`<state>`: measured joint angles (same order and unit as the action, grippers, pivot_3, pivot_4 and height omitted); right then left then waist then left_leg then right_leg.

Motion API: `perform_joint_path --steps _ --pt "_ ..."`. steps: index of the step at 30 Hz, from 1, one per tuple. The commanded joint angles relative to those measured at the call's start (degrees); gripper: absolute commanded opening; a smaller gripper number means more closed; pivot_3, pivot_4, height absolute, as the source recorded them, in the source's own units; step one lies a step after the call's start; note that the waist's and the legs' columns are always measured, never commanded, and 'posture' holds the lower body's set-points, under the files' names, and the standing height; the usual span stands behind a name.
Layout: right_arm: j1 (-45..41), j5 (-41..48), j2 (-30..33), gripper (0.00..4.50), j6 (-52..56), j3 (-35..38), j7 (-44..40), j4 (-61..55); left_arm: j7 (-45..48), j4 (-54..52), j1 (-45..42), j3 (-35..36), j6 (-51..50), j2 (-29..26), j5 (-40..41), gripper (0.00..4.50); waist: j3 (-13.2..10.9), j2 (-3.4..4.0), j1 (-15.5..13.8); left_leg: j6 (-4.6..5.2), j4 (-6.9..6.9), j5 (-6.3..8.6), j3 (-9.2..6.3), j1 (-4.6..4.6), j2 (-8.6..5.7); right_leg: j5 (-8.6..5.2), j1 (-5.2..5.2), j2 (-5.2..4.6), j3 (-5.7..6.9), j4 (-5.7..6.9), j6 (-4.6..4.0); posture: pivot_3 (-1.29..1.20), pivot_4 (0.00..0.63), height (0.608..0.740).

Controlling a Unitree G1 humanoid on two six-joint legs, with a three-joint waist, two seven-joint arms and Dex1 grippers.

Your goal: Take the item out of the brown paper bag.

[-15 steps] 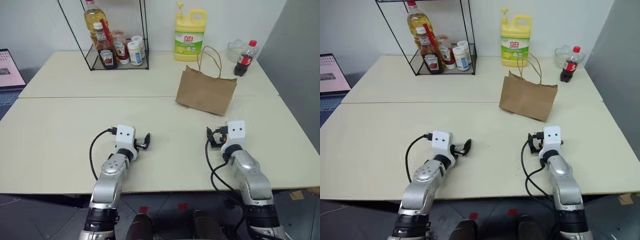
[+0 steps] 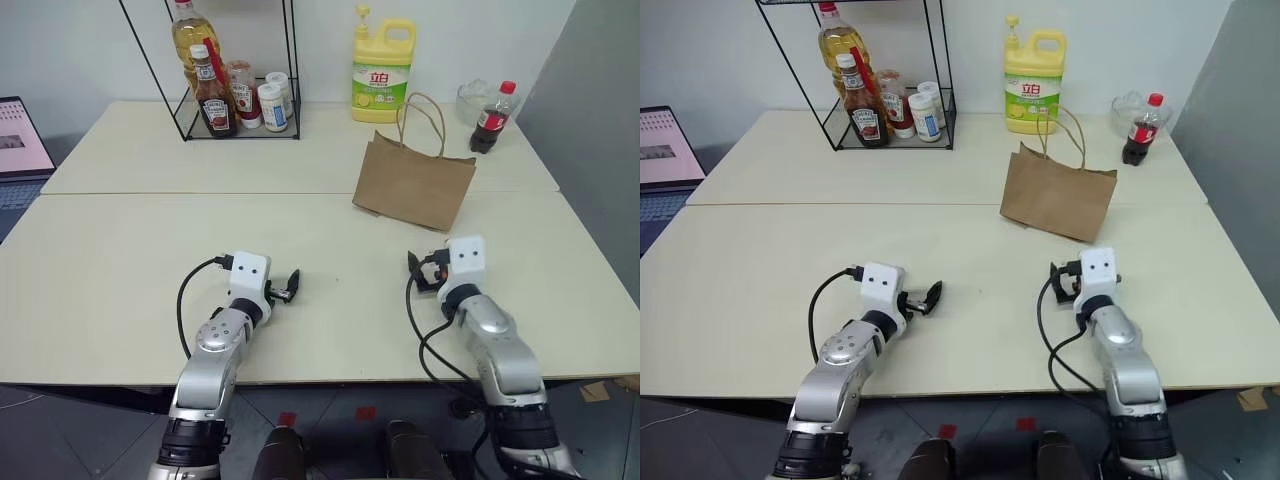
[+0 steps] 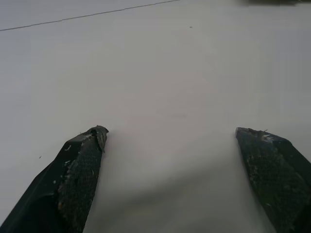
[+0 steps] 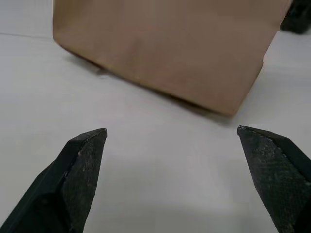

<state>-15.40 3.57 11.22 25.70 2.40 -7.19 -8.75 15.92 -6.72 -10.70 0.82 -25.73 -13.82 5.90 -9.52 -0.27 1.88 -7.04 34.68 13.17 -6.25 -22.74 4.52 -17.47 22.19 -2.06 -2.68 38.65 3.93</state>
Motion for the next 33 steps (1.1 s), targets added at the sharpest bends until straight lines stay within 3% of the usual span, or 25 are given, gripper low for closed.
perform_joint_path --steps 1,6,13,20,24,33 --pt "-4.72 1.82 3.06 4.5 -0.13 3.61 -2.03 -0.09 4.91 -2.56 -5.13 1.58 -1.61 -2.29 4.16 4.49 -0.03 0.0 -0.02 0.0 0.0 0.0 0.0 -0.01 0.0 0.0 0.01 0.0 0.0 0.0 0.0 0.0 0.15 0.74" --pt "-16.53 5.62 9.89 4.5 1.2 5.93 -9.29 5.66 18.08 -4.02 -15.03 0.96 -9.23 -9.96 12.26 4.49 -0.26 0.0 0.13 0.0 0.07 0.0 0.0 -0.03 0.0 0.0 0.03 0.0 0.01 0.07 0.0 0.0 0.15 0.74" --pt "-34.19 5.69 15.32 4.5 -4.46 3.6 -19.51 25.66 31.38 -3.48 -25.52 3.13 -15.6 -19.96 21.42 4.49 -0.47 0.04 0.97 0.0 -0.06 0.0 0.02 -0.07 0.0 0.0 0.08 0.0 0.01 -0.06 -0.01 0.0 0.15 0.74" --pt "-49.2 4.91 11.95 4.5 -14.48 2.89 -23.92 50.33 31.85 -4.95 -30.28 8.34 -24.2 -22.49 30.57 4.49 -1.05 -0.03 1.57 -0.06 -0.02 -0.03 0.02 -0.09 0.0 0.0 0.11 0.0 0.0 0.0 -0.01 0.0 0.15 0.74" --pt "-55.34 3.04 10.6 4.5 -20.64 2.45 -23.6 63.16 28.84 -7.16 -28.12 8.14 -23.81 -22.45 30.27 4.49 -1.25 -0.07 1.6 -0.14 -0.05 -0.08 0.03 -0.12 0.01 0.0 0.11 -0.01 0.01 -0.03 -0.01 0.0 0.15 0.74" --pt "-64.68 -0.52 7.64 4.5 -25.77 1.81 -22.9 79.27 21.88 -14.57 -23.13 8.91 -25.79 -20.69 32.25 4.49 -1.41 -0.07 1.61 -0.18 -0.02 -0.1 0.04 -0.12 0.01 0.0 0.14 -0.02 -0.01 0.09 -0.01 0.0 0.15 0.74"
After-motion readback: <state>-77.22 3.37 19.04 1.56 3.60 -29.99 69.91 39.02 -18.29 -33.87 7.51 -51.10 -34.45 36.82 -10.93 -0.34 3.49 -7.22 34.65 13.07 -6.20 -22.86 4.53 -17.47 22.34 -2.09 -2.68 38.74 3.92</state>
